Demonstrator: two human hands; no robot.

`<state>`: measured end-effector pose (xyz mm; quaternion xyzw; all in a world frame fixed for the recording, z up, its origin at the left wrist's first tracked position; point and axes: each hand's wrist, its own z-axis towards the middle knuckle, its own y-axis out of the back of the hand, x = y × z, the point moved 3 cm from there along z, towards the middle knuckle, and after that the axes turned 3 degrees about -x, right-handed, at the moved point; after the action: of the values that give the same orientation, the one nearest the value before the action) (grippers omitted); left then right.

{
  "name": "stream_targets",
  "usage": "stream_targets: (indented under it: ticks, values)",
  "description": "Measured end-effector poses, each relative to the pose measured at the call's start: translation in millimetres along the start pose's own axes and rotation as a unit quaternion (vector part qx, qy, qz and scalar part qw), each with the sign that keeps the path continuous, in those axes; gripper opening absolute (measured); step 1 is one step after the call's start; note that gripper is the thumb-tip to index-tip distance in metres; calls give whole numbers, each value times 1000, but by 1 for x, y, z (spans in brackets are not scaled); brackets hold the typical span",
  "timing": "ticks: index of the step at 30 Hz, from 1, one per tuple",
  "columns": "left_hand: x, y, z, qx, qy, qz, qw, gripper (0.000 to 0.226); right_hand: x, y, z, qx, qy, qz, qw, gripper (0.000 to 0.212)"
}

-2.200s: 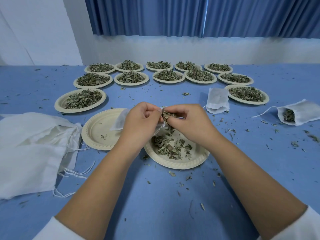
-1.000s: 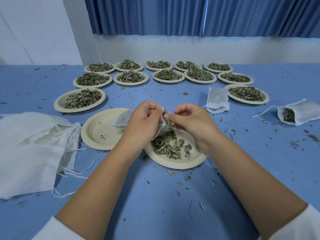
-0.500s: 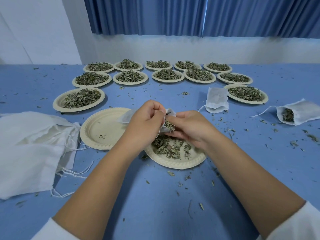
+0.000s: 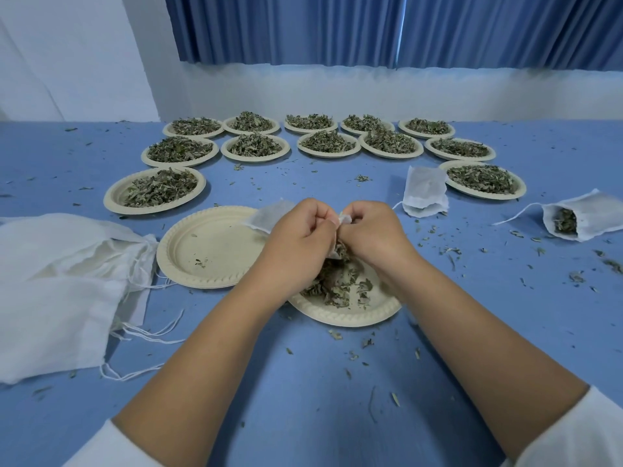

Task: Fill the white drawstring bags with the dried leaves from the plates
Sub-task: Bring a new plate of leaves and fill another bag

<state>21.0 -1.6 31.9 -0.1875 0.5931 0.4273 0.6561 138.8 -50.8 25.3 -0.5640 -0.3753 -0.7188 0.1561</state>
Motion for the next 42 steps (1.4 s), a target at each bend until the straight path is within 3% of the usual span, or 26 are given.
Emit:
stream_targets:
  ticks: [3, 6, 12, 16, 25, 29, 37, 42]
  values:
    - [0, 4, 1, -42, 21, -37, 998, 18, 0, 2, 0, 39, -21, 71, 997, 12]
    - [1, 11, 3, -74, 32, -56, 995, 14, 1, 6, -1, 106, -84, 138, 981, 19]
    - [2, 19, 5, -108, 37, -60, 992, 14, 8, 10, -9, 183, -165, 190, 950, 31]
    - [3, 20, 5, -112, 37, -57, 991, 14, 11, 9, -14, 207, -186, 203, 939, 25]
    - [3, 21, 5, -114, 30, -46, 992, 14, 15, 17, -10, 220, -115, 264, 932, 4]
    - [3, 20, 6, -112, 34, -42, 992, 14, 14, 16, -9, 190, -79, 289, 935, 14]
    - [0, 16, 4, -87, 39, -45, 994, 12, 15, 13, -14, 77, 45, 160, 983, 12]
    - [-1, 17, 4, -84, 44, -50, 994, 12, 14, 9, -14, 43, 75, 151, 985, 15]
